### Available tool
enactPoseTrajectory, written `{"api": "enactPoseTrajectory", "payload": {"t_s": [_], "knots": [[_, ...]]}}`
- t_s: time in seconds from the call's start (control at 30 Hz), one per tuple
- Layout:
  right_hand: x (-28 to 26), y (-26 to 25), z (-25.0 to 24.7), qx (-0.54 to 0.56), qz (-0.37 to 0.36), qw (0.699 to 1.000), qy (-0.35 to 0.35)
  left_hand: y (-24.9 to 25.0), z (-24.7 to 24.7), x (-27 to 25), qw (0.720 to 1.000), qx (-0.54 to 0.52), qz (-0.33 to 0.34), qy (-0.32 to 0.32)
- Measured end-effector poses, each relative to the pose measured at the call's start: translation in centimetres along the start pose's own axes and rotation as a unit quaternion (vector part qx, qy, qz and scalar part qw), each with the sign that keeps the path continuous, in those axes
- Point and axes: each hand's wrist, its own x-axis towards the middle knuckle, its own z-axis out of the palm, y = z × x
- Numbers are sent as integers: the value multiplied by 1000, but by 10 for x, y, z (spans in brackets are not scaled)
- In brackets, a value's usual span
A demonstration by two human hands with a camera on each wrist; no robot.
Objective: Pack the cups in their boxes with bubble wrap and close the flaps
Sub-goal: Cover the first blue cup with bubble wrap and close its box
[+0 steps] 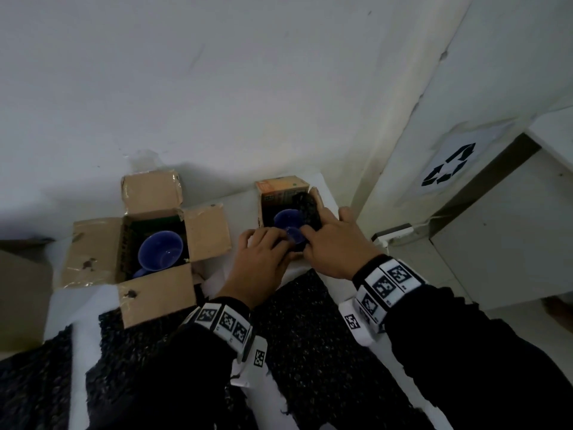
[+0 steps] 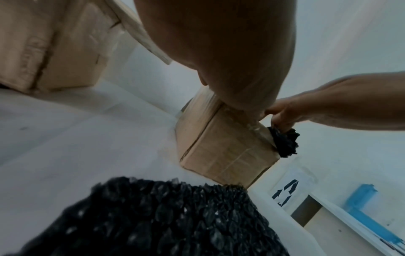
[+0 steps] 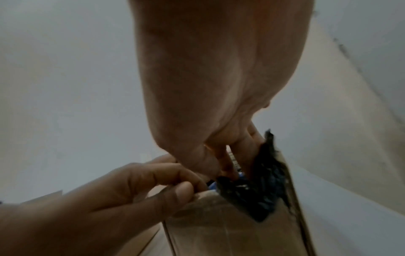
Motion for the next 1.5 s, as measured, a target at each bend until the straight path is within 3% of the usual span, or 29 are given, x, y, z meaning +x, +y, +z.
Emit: {"api": "enactPoseTrajectory", "payload": {"t_s": [0.1,0.23,0.3,0.53,0.7,0.87,1.07,1.33,1.5], "knots": [[6,-13,-8,-16,-20,996,-86,1,-4,-3,999,21,-19,-17],[-2,-10,0,83,-26,996,31,4,-13,0,999,5,-49,-24],[-9,-6,7,76,-34,994,64,4,-14,0,999,5,-47,-19],[-9,-4,-1,100,-20,993,-60,7,-4,-5,998,14,-59,-9],[17,24,-14,137,-14,983,125,17,-10,0,1000,-17,-24,4],[45,40,-15,15,-74,997,18,21,-1,1,996,-31,29,-73],[44,53,-16,-101,-131,986,10,19,2,7,995,-15,26,-98],[45,55,-14,-136,-114,983,43,28,10,13,997,32,-4,-73],[30,54,6,-143,-97,985,11,22,18,9,997,37,24,-60]]}}
